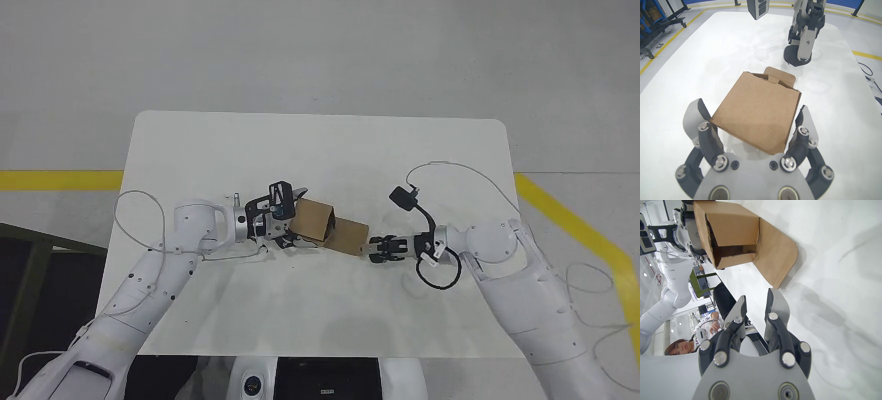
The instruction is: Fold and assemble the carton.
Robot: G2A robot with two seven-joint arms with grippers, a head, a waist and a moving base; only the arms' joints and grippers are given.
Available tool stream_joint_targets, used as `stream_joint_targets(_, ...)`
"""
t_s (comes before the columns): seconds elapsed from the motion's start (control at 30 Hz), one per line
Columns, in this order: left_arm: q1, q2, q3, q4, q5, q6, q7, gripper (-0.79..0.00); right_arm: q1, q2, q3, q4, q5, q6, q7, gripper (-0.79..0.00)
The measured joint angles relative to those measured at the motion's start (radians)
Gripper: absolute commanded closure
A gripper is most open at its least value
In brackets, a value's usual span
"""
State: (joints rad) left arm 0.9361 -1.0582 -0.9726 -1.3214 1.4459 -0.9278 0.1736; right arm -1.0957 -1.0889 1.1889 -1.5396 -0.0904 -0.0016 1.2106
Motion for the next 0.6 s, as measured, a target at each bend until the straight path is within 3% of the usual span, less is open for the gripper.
stream_joint_targets(0.6,0.0,-0.001,0.0,0.003,0.004,-0.002,0.004,-0.785,0.097,-0.023,-0.098,0.174,0.034,-0.042,-0.091,-0.212)
